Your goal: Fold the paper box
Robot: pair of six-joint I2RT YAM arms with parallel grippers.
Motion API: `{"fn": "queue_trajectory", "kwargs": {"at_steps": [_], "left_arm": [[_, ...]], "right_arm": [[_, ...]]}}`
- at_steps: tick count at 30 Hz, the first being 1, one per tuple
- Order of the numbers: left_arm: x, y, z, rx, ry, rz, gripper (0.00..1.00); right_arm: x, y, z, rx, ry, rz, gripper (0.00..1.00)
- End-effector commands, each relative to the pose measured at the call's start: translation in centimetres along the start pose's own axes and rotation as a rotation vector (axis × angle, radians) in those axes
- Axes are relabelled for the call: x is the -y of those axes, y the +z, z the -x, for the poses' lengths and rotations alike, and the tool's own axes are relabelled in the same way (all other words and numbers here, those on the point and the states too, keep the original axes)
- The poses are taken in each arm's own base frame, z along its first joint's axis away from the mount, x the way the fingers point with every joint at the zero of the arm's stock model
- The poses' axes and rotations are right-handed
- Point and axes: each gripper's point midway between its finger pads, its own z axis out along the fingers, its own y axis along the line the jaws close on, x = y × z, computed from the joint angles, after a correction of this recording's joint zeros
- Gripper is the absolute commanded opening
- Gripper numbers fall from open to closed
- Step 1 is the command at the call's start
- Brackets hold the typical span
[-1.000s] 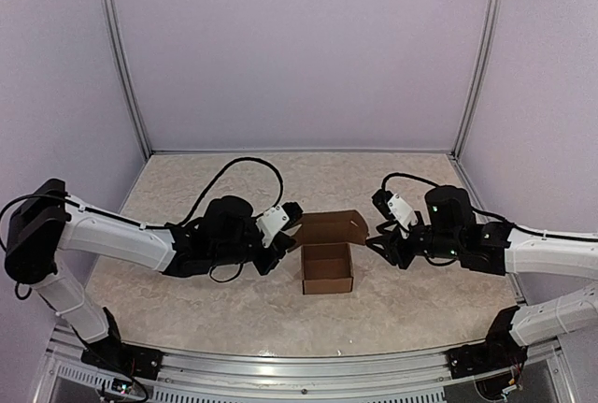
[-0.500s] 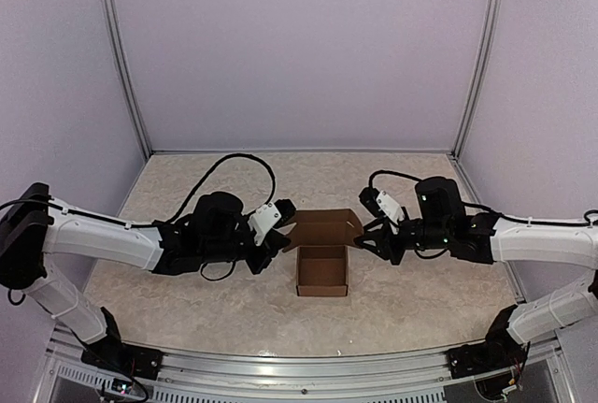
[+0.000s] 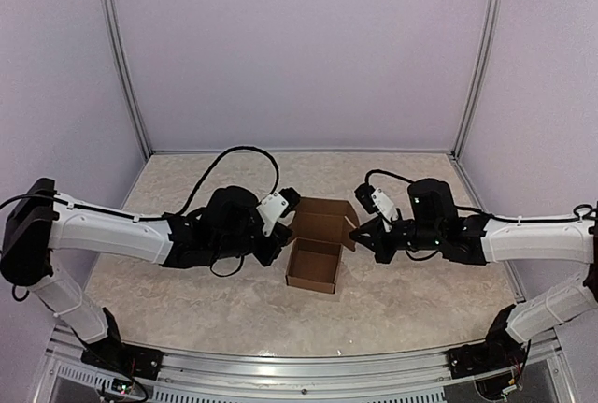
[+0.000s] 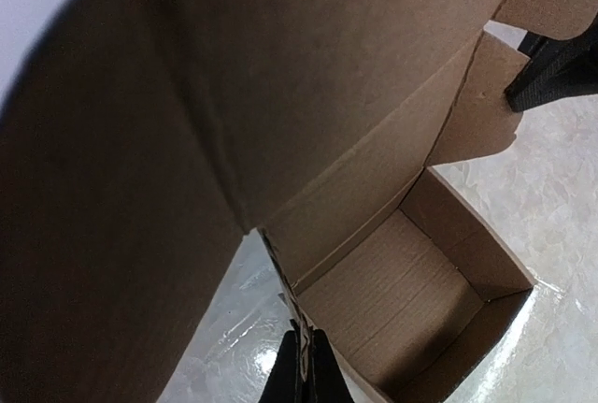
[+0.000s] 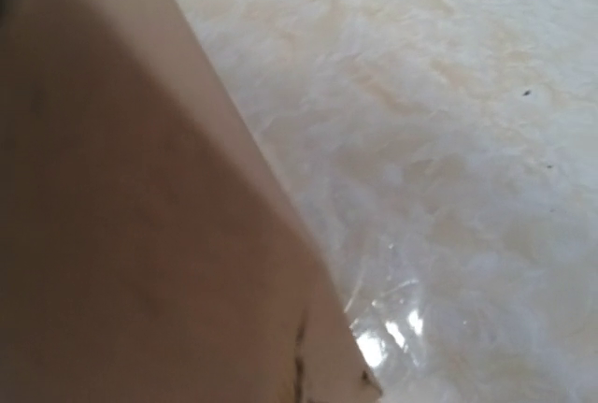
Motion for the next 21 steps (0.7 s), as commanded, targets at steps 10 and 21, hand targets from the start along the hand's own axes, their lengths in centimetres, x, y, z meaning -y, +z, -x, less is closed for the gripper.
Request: {"fn": "queue_trajectory", "kwargs": {"at_steps": [10, 21], "left_arm": [[2.3, 0.6, -0.5, -0.072, -0.065, 0.058, 0.0], [0.9, 0.4, 0.3, -0.071, -0.174, 0.163, 0.0]], "right_arm": [[-0.3, 1.6, 1.1, 0.084, 0.146, -0.261, 0.0], [-0.6, 2.5, 0.8, 0.105, 0.19, -0.42, 0.0]]}}
